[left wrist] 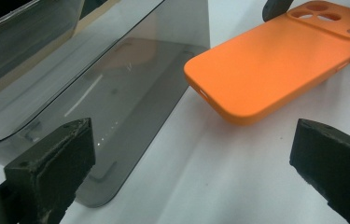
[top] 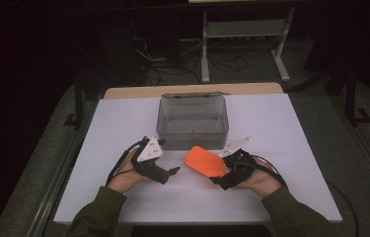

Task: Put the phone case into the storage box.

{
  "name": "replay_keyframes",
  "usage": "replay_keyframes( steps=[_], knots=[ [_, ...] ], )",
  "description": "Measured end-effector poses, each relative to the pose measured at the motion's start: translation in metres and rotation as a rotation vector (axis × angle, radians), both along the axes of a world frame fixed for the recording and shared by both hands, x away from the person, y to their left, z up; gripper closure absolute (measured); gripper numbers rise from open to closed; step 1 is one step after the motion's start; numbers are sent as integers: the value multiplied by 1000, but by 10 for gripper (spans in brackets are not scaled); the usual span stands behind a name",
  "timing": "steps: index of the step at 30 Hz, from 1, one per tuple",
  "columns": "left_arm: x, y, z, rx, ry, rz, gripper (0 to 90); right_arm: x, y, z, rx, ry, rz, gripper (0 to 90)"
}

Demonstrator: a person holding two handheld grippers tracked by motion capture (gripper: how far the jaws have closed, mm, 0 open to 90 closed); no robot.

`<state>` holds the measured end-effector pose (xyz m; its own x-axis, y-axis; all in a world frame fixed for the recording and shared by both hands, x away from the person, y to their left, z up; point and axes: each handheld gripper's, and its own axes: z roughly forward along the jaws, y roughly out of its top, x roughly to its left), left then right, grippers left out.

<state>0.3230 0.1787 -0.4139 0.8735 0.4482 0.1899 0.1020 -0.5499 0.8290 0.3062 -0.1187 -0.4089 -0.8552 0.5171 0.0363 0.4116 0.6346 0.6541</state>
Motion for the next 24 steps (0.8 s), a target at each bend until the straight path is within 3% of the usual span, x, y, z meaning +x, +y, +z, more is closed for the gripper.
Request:
replay_keyframes(
  steps=[14,24],
  knots=[
    [-3,-3,0,47,-58,-12,0,0,0,0,-2,-3,1,152],
    [-4,-4,-2,68,-70,-18,0,0,0,0,-1,-2,-1,152]
  ],
)
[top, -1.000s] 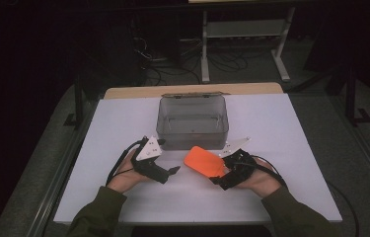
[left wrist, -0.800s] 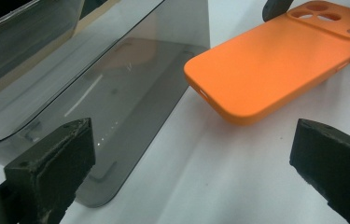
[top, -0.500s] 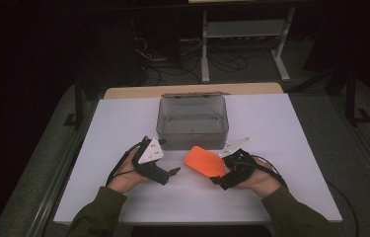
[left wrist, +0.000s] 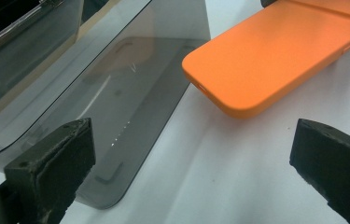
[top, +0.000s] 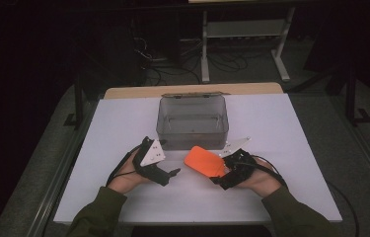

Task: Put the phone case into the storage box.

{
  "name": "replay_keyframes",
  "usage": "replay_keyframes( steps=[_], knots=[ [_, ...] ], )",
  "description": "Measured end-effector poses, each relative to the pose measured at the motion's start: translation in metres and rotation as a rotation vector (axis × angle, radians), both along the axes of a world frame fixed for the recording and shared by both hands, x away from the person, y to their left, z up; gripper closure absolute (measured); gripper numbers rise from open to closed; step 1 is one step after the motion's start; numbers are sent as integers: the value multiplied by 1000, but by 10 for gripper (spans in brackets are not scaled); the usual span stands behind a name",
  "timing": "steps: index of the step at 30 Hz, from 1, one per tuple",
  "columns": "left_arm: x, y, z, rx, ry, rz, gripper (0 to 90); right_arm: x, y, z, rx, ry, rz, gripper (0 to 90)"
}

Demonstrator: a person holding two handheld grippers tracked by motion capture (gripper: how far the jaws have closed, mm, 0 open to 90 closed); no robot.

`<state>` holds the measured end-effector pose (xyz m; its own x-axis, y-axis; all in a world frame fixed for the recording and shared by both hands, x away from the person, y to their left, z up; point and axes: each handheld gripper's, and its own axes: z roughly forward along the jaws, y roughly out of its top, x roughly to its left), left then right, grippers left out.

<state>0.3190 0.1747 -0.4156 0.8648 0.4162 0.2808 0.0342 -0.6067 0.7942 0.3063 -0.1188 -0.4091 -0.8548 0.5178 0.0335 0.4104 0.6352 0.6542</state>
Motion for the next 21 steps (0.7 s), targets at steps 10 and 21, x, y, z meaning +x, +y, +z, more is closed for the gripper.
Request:
replay_keyframes(
  steps=[10,21],
  knots=[
    [-1,-1,-1,26,-22,1,0,0,0,0,0,0,0,152],
    [-3,-4,-4,74,-59,-4,0,1,0,0,-1,0,-1,152]
  ],
)
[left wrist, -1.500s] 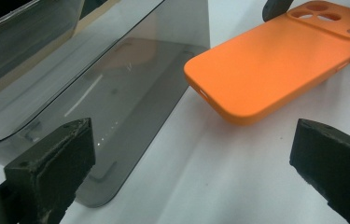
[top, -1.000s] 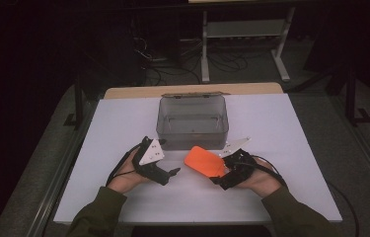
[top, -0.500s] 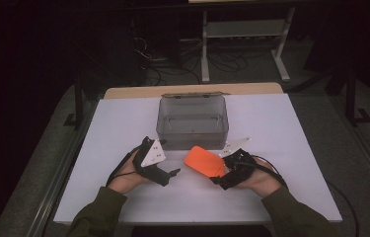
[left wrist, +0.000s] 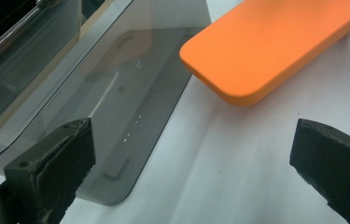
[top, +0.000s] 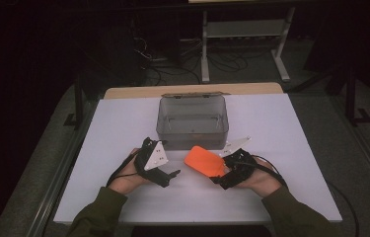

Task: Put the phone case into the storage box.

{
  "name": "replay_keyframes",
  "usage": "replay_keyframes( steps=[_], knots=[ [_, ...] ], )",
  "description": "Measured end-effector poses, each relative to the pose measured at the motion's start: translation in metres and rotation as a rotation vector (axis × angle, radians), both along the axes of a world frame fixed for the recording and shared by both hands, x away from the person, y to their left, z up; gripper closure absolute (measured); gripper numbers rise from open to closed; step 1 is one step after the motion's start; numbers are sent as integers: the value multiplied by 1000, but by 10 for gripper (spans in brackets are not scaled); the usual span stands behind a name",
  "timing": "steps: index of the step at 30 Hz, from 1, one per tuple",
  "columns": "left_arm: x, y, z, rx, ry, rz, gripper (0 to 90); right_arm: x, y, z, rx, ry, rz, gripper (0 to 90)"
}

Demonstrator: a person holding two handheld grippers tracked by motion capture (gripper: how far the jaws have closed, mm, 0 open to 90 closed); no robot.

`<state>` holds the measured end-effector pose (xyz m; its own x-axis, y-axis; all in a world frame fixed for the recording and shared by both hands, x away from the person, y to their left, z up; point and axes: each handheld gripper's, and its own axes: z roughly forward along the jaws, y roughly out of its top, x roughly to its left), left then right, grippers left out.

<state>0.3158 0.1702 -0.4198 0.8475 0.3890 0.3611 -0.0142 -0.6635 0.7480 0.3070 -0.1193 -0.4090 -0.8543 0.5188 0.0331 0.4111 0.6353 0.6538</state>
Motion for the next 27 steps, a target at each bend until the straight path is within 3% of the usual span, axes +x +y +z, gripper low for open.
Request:
replay_keyframes(
  steps=[27],
  knots=[
    [-4,-6,-3,107,-108,-23,0,0,0,0,0,1,0,152]
  ],
)
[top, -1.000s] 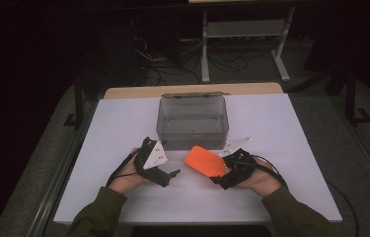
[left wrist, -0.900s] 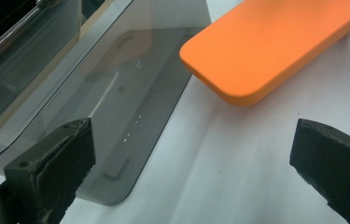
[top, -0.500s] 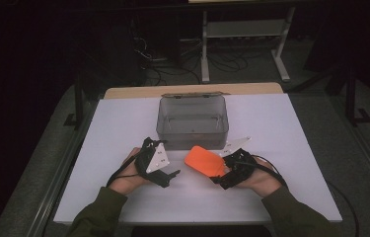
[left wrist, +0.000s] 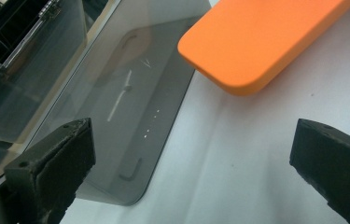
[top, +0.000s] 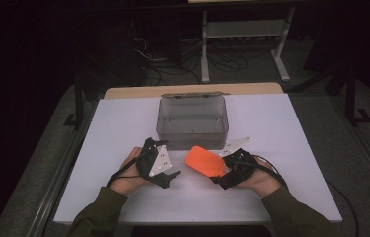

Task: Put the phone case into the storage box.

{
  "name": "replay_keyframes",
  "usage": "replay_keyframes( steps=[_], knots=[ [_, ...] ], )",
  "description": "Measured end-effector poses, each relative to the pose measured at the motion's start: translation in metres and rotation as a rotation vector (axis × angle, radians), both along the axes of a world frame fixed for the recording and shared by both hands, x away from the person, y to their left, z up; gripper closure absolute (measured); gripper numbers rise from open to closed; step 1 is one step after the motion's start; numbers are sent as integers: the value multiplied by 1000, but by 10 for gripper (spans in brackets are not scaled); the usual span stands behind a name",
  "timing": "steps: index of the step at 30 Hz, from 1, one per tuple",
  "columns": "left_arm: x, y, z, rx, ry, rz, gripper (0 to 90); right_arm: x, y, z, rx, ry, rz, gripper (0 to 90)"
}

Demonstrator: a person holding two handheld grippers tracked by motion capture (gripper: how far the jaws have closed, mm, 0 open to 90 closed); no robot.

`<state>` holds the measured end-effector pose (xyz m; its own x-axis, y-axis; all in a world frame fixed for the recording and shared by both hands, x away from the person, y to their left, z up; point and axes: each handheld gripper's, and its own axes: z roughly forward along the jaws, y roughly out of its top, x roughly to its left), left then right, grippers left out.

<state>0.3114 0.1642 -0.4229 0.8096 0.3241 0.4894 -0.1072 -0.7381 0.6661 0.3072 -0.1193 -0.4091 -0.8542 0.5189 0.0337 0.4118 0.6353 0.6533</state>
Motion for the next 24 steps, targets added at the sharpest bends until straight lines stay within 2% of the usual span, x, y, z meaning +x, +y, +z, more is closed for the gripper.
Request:
replay_keyframes(
  steps=[6,14,24],
  knots=[
    [-2,-2,0,39,-38,-12,0,0,0,0,0,1,-1,152],
    [-4,-4,-2,75,-69,-24,0,0,0,0,-1,0,0,152],
    [-6,-5,-3,102,-98,-37,0,0,0,0,1,2,-2,152]
  ],
)
